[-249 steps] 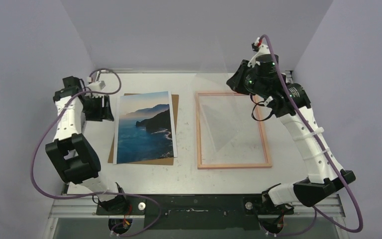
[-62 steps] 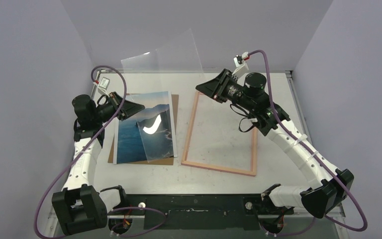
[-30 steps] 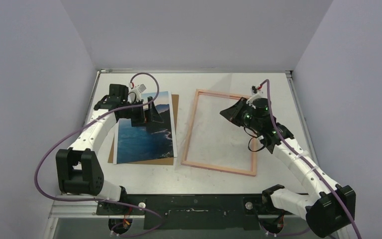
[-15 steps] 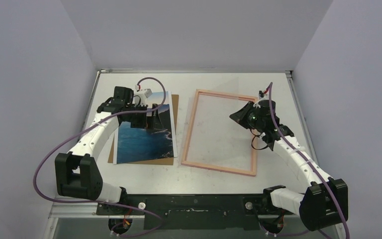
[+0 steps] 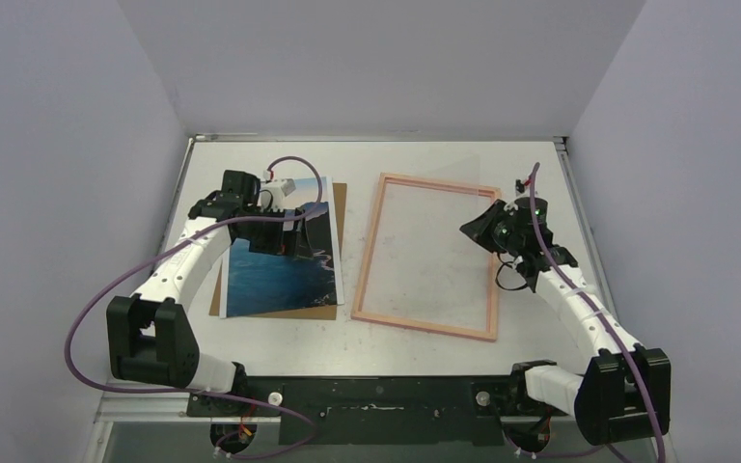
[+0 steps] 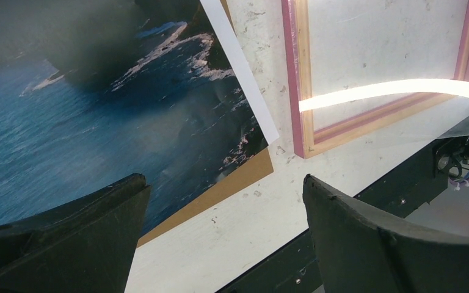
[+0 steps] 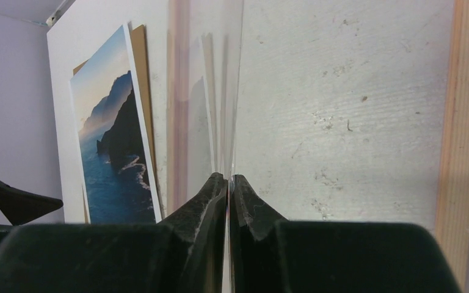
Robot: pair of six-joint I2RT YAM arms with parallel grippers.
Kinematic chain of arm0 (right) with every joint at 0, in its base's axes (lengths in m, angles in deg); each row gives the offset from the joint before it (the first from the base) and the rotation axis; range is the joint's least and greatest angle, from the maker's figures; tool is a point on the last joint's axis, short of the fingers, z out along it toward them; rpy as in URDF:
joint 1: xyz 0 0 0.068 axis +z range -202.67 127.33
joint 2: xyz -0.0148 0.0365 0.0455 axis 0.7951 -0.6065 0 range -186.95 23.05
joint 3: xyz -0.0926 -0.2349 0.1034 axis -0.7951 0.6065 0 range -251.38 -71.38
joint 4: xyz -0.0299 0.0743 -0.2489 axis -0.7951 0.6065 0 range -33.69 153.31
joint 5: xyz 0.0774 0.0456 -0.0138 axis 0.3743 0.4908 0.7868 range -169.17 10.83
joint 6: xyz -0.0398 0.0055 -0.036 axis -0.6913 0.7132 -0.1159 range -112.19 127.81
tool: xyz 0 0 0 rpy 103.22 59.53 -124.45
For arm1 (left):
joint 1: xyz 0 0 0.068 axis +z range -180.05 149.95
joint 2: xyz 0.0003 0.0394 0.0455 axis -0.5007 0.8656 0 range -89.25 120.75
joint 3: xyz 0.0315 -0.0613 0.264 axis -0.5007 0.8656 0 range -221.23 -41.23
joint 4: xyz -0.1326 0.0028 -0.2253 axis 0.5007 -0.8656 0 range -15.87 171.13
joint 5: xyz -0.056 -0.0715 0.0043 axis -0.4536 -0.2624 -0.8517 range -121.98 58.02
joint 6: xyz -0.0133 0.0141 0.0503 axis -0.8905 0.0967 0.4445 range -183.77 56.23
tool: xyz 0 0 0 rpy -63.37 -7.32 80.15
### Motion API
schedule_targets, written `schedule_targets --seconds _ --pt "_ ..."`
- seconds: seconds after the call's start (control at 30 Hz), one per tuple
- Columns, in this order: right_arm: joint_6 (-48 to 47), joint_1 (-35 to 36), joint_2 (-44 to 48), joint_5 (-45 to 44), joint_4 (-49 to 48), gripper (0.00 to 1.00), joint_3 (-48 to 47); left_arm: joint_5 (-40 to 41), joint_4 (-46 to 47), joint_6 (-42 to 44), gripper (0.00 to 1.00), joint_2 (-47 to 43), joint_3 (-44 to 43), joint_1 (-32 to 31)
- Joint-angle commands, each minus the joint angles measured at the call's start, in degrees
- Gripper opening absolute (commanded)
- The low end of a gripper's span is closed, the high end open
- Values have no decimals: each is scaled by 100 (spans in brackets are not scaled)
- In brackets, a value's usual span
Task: Put the photo into the frame
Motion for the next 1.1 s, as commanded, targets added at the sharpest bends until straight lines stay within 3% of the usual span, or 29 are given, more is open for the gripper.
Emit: schedule_targets --seconds 0.0,1.07 --pt "-188 -168 -21 90 -379 5 89 64 -189 191 96 -142 -215 -15" --pt "-89 -467 -51 -117 -1246 5 952 723 -386 424 96 -211 -225 -358"
